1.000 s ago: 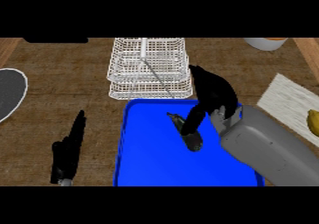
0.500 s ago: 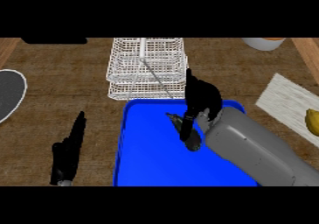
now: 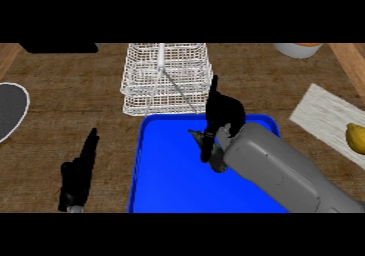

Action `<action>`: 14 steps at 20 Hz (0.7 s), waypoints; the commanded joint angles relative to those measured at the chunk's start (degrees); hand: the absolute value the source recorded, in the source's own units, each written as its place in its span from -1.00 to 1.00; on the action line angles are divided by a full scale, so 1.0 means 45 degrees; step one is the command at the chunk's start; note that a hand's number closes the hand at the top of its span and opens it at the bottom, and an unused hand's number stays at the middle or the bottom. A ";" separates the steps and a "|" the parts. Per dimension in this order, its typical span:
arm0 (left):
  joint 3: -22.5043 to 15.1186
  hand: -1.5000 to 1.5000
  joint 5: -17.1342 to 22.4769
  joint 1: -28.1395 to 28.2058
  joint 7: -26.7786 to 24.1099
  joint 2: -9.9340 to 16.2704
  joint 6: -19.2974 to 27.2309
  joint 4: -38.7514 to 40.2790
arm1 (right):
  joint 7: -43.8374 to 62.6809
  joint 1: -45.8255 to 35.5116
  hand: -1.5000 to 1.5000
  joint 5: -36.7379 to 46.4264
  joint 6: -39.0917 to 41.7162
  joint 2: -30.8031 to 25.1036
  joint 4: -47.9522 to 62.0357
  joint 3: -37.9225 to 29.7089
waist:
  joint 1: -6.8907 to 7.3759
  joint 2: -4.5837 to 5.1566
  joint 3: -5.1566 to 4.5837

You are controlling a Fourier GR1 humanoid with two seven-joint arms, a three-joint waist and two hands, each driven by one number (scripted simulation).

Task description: Pick the eggplant from the tray and place it in the tiered basket

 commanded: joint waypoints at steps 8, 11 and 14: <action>0.0076 0.00 -0.0102 -0.0194 0.0140 -0.0123 -0.0003 0.0378 | 0.2710 -0.0315 -1.00 -0.0671 0.1870 0.1414 0.1578 0.0212 | 0.0165 0.0267 -0.0070; -0.0065 0.00 -0.0132 0.0341 0.0364 -0.0093 0.0020 -0.0136 | 0.2349 -0.0160 -1.00 -0.0691 0.1666 0.1439 0.1993 0.0161 | 0.0268 0.0268 -0.0059; -0.0061 0.00 -0.0152 0.0015 0.0078 -0.0186 -0.0140 0.0305 | 0.2227 -0.0616 -1.00 -0.0759 0.2048 0.1293 0.2336 -0.0020 | 0.0237 0.0291 -0.0065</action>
